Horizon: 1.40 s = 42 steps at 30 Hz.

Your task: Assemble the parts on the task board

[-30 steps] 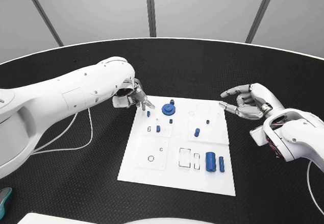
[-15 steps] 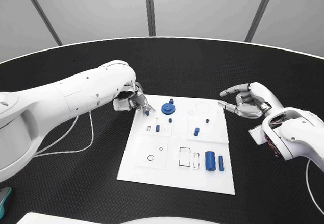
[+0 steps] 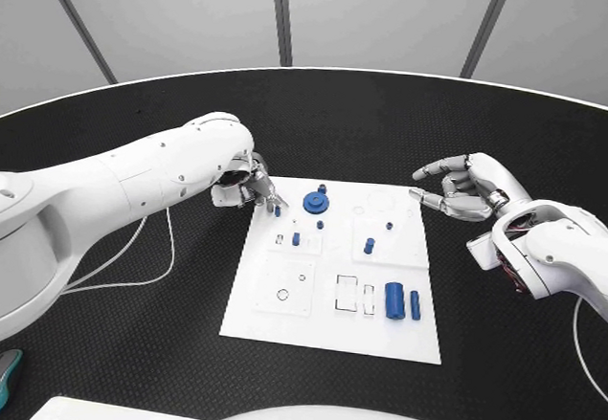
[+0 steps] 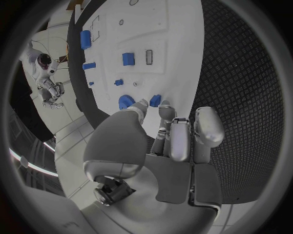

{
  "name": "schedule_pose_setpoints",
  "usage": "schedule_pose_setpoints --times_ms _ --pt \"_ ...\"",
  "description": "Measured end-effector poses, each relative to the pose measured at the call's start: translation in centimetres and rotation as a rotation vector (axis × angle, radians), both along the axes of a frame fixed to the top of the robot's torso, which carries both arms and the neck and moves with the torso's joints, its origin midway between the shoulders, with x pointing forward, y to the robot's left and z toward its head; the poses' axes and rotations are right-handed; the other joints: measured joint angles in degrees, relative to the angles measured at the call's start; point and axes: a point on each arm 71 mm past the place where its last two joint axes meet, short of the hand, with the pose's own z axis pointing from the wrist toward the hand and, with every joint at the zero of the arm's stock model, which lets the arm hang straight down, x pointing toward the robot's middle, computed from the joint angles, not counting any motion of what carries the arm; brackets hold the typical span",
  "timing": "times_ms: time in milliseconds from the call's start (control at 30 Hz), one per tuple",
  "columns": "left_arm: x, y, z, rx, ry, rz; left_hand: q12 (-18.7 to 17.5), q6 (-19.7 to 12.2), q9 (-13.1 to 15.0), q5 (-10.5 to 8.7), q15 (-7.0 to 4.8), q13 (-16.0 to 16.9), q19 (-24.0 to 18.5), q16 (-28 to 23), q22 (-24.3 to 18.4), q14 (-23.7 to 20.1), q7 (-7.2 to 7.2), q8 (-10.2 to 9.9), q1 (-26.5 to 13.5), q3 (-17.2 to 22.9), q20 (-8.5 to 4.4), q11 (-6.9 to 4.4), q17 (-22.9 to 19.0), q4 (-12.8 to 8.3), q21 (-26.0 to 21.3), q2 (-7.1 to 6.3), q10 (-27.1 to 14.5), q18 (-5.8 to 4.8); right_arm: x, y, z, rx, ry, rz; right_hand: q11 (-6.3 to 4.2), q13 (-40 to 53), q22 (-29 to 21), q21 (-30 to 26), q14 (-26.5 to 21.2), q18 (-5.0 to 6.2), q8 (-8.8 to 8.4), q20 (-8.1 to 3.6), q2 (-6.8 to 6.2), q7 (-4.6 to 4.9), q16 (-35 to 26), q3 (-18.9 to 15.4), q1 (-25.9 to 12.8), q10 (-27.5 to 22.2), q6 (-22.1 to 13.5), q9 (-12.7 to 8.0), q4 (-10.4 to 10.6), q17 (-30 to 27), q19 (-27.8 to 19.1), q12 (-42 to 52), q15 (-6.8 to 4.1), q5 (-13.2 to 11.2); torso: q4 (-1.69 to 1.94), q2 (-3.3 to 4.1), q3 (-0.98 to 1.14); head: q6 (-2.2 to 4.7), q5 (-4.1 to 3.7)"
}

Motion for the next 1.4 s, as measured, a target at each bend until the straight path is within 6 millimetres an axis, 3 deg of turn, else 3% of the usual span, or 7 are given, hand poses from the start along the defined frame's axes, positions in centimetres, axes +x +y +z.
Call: schedule_pose_setpoints --times_ms 467,867,967,1233,1400 --pt "-0.05 0.03 0.00 -0.011 0.002 0.009 0.00 0.42 -0.16 0.02 0.00 0.01 0.00 0.00 0.12 0.00 0.00 0.23 0.21 0.31 0.00 -0.22 0.00 0.00 0.00 0.21 0.22 0.00 0.02 -0.01 -0.01 0.000 0.000 0.000 0.00 0.04 0.00 0.00 0.00 0.00 0.00 0.00 0.00 0.00 0.00 0.00 0.00 0.00 0.00 0.00 0.00 0.00 0.00 0.00 0.00 0.00 -0.01 -0.01 0.00 -0.19 0.03" --pt "-0.13 0.09 -0.07 -0.021 0.018 0.015 0.23 1.53 -0.13 0.03 0.00 -0.02 0.00 0.23 0.43 0.00 -0.72 1.44 1.60 1.79 0.00 -0.63 0.00 -0.17 0.21 1.61 0.63 0.00 0.03 -0.05 -0.02 -0.001 0.000 -0.002 0.00 0.04 0.00 0.00 0.00 0.00 0.00 0.00 0.00 0.00 0.00 0.00 0.00 0.00 0.00 -0.05 0.00 0.04 0.00 0.00 0.00 0.22 -0.01 -0.02 0.02 -0.25 -0.01" --pt "-0.15 0.04 -0.08 -0.024 0.021 0.012 0.23 1.53 0.07 0.03 0.00 -0.24 0.00 0.23 0.43 0.00 -0.73 1.91 3.24 3.46 0.00 -0.63 0.00 -0.23 0.21 2.07 0.63 0.00 0.04 -0.04 -0.02 -0.001 0.000 -0.002 0.00 0.03 0.00 0.00 0.00 0.00 0.00 0.00 0.00 0.00 0.00 0.00 0.00 0.00 0.00 -0.05 0.00 0.04 0.00 0.00 0.00 0.22 -0.02 -0.02 0.02 -0.25 -0.01" --pt "-0.16 -0.13 -0.07 -0.036 0.020 0.006 0.23 0.67 0.30 0.02 -0.22 -1.06 0.19 0.23 0.55 -0.22 -0.92 3.12 7.83 10.92 -0.20 -0.95 0.00 -0.90 0.21 1.33 0.30 0.00 0.05 0.01 -0.03 0.000 0.001 -0.001 0.00 0.03 0.00 0.00 0.00 0.00 0.00 0.00 0.00 0.00 0.00 0.00 0.00 0.00 0.00 -0.05 0.00 0.03 0.00 0.00 0.00 0.22 0.01 0.01 0.01 -0.32 0.06" --pt "-0.11 -0.06 -0.04 -0.052 0.013 0.014 -0.41 -0.87 0.47 -0.21 -0.33 -1.78 0.19 0.23 0.57 -0.11 -0.61 3.81 10.18 18.53 -0.20 -1.01 0.00 -3.97 0.21 0.48 0.19 0.00 0.05 -0.01 -0.03 -0.001 0.001 -0.001 0.00 0.03 0.00 0.00 0.00 0.00 0.00 0.00 0.00 0.00 0.00 0.00 0.00 0.00 0.00 -0.05 0.00 0.03 0.00 0.00 0.00 0.22 0.01 0.02 0.01 -0.37 0.07"
